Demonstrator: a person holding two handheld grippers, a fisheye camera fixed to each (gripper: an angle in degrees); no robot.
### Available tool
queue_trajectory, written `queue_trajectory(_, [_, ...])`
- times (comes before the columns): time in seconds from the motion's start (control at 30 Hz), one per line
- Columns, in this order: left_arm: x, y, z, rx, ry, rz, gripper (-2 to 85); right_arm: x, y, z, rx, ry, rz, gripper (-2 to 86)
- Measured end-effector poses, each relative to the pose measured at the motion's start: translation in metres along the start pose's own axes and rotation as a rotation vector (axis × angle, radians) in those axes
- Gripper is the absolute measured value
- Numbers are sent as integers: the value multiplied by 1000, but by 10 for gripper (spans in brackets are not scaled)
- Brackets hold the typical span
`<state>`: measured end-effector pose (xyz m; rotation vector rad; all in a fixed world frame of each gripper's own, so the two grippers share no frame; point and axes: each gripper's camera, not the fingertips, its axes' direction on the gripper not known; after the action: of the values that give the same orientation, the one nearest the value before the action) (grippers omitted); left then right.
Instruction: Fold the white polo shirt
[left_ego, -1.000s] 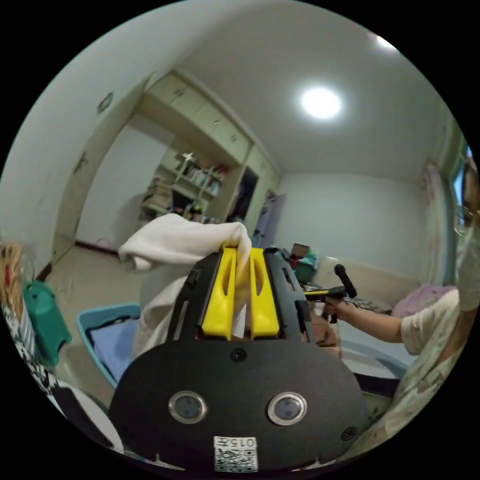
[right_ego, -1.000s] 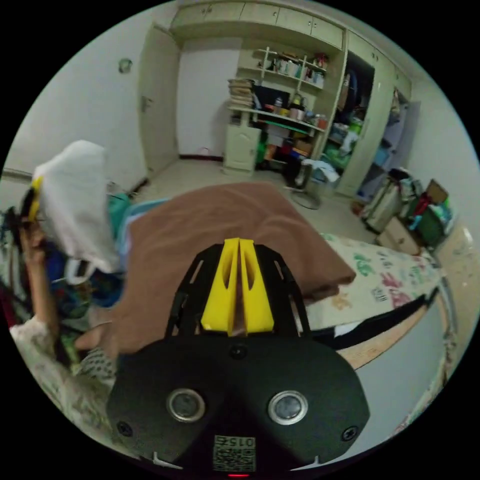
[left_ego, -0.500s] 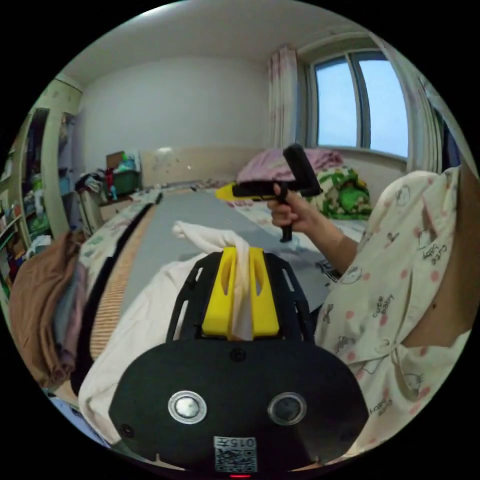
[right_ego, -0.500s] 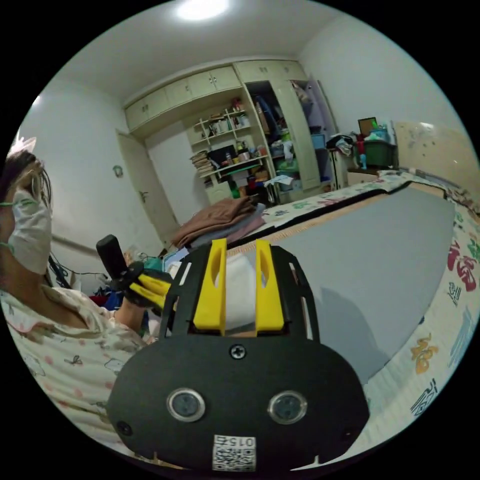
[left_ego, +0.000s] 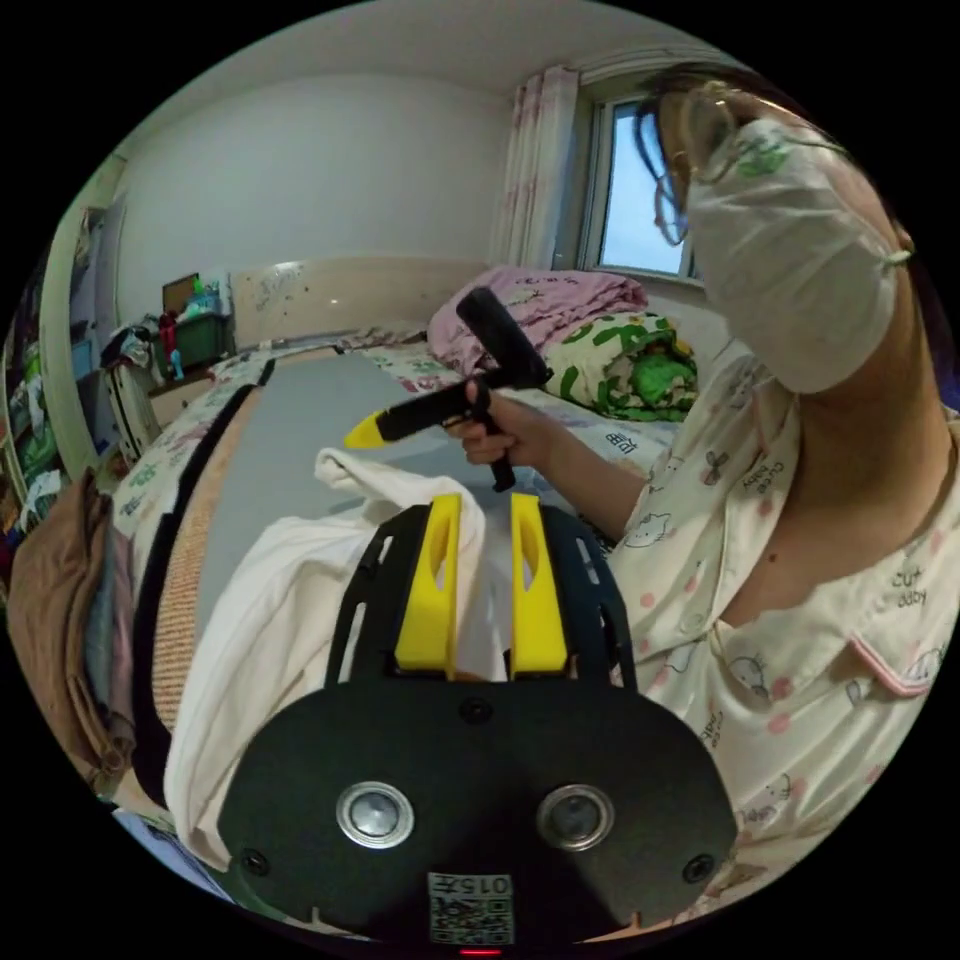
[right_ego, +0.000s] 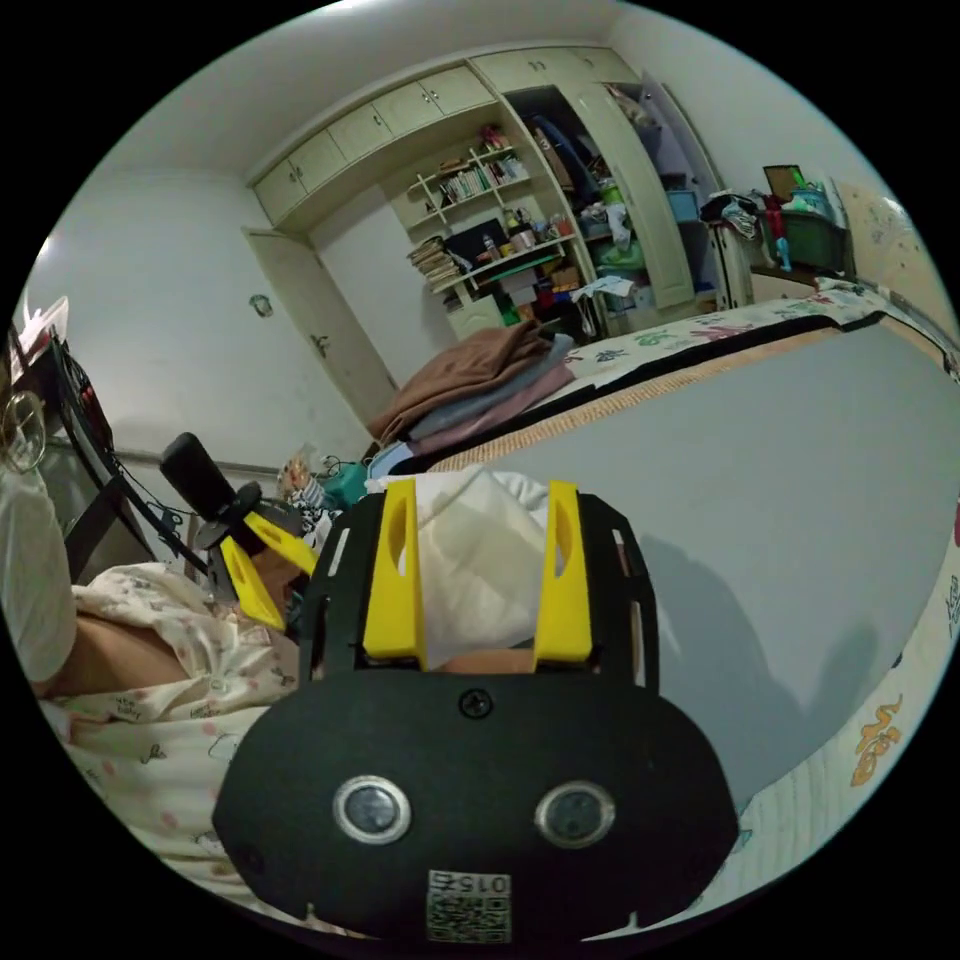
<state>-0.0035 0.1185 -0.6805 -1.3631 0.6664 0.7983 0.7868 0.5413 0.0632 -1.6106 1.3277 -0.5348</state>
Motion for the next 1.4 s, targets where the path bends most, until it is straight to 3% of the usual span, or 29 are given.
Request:
queue_trajectory(0.1, [11, 1, -44, 5, -169, 3, 113, 9, 14, -6, -58, -30, -4, 171])
queue_trajectory(0.27, [6, 6, -50, -43, -235, 15, 113, 12, 43, -36, -160, 67, -138, 84])
queue_trajectory(0.5, [-37, -23, -12, -262, -171, -21, 103, 58, 97, -136, -38, 2, -87, 65])
queue_trajectory(0.67, [-51, -22, -42, -230, -201, -55, 120, 73, 131, -162, -5, -27, -87, 65])
queue_trajectory(0.77, [-60, -16, -57, -206, -125, -69, 124, 78, 152, -170, -5, -20, -96, 65])
queue_trajectory(0.83, [-57, -5, -30, -305, -13, -49, 116, 83, 164, -176, -7, -26, -93, 65])
queue_trajectory(0.9, [-53, 6, -15, -356, -19, -41, 95, 88, 180, -182, -23, -17, -91, 65])
queue_trajectory(1.07, [-63, 42, -76, -116, -8, -134, 8, 99, 217, -214, 92, -7, -60, 59])
queue_trajectory(1.4, [-45, 154, -236, 343, -427, -341, -5, 113, 302, -279, 305, 83, -34, 51])
